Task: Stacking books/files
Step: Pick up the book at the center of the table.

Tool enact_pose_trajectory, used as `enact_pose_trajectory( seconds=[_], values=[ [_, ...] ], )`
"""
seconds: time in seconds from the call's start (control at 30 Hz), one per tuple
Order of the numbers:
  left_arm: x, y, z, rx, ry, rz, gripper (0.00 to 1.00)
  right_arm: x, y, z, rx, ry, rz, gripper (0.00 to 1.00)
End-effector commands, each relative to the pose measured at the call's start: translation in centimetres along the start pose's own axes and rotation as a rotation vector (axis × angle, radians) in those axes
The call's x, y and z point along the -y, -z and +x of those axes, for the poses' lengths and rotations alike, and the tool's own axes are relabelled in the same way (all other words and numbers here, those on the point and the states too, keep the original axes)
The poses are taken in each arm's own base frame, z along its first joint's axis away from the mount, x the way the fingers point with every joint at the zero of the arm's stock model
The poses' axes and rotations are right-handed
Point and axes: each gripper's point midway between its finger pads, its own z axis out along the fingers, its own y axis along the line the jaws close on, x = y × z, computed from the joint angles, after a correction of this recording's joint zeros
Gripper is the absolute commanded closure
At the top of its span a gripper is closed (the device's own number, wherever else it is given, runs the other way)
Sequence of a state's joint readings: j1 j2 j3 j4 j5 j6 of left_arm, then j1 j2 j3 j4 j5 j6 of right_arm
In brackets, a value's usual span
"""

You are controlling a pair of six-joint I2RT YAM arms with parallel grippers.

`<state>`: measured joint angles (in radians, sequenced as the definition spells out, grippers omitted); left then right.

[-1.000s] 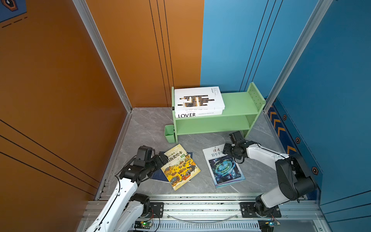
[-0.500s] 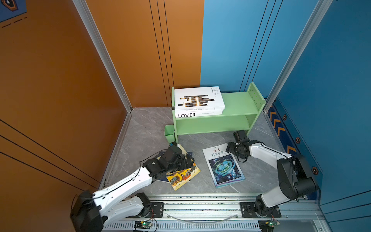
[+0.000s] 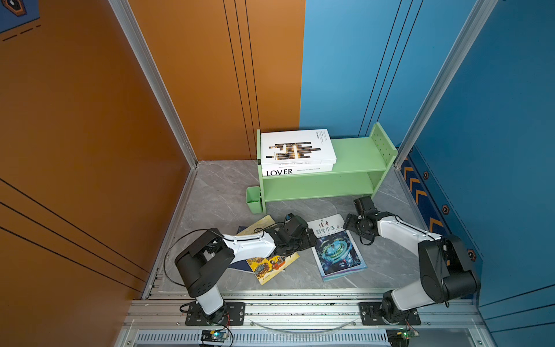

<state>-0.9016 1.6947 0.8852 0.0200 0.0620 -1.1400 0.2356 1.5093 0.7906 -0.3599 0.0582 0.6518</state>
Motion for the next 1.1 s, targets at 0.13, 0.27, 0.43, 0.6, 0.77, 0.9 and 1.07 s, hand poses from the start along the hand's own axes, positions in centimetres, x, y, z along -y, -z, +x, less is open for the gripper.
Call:
enact_pose_trajectory(
  seconds=[0.13, 0.27, 0.43, 0.6, 0.77, 0.9, 1.07],
  values=[
    [0.6, -2.2, 0.4, -0.029, 0.058, 0.019, 0.02, 1.0, -0.7, 1.3, -0.032, -0.002, 0.038, 0.15],
    [0.8, -3.3, 0.7, -0.059, 0.079, 0.043, 0.02, 0.3, -1.1, 2.1, -0.051, 0.030, 0.042, 0.16],
    [1.6, -4.5, 0.8, -0.084, 0.082, 0.072, 0.00, -0.6, -1.8, 3.5, -0.077, 0.054, 0.039, 0.19],
    [3.8, -4.5, 0.2, -0.062, 0.079, 0.212, 0.05, -2.0, -2.1, 4.8, -0.102, 0.097, 0.020, 0.26],
    [7.1, -2.3, -1.4, 0.010, 0.066, 0.432, 0.18, -3.3, -2.6, 5.8, -0.133, 0.085, -0.032, 0.36],
    [8.2, -1.0, -2.0, 0.035, 0.055, 0.530, 0.22, -4.1, -3.2, 6.3, -0.155, 0.069, -0.062, 0.37],
    [7.1, -1.2, -2.3, 0.029, 0.086, 0.516, 0.39, -4.7, -3.2, 6.0, -0.155, 0.056, -0.082, 0.36]
  ],
)
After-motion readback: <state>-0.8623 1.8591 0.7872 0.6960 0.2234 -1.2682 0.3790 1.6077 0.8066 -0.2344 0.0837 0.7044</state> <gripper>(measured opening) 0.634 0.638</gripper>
